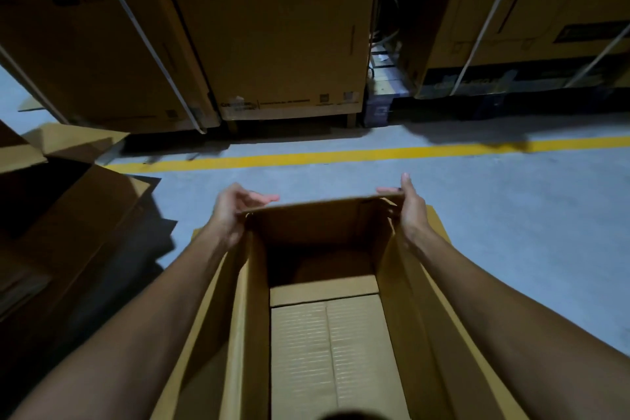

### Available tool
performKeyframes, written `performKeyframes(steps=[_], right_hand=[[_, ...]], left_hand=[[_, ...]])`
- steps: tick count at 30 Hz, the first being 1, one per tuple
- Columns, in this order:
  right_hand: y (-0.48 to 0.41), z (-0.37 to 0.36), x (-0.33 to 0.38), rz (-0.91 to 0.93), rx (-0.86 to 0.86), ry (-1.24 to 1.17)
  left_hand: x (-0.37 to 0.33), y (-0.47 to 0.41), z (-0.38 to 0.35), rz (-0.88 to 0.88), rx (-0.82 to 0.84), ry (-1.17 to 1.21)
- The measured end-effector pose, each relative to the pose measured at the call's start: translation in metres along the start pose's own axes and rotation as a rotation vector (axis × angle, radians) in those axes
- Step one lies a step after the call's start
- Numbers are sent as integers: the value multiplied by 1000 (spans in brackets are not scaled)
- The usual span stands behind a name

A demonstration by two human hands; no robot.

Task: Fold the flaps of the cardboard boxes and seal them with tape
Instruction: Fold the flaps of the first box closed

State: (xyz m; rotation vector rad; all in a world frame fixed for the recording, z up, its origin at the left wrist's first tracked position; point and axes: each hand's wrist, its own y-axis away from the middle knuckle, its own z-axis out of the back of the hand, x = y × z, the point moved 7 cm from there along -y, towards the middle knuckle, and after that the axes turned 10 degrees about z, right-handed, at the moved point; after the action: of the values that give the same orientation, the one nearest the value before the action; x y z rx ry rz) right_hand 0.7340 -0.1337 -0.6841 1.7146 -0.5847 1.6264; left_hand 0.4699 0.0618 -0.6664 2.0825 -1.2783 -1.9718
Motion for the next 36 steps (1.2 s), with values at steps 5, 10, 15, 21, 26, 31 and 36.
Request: performKeyframes(steps=[5,10,15,21,26,31,36], right_hand=[[14,7,-3,99,101,294],[46,-29,-27,309,471,1078],[62,-50,-41,333,468,1506],[66,-35,-65,273,654,1726],[75,-36,-56,205,713,1616],[99,-31,-43,208,680,1412],[137,-38,-40,259,681,1322]], left_hand=[[26,4,-14,-16,45,-943],[83,10,-16,-154,-148,-1620],[99,18,-18,-182,-237,-1808],[104,22,-21,-110,-214,-1927],[93,32,-22,12,-68,-1809],[104,62,-15,45,-12,-1807],[122,97,-11,29,-6,-1763]])
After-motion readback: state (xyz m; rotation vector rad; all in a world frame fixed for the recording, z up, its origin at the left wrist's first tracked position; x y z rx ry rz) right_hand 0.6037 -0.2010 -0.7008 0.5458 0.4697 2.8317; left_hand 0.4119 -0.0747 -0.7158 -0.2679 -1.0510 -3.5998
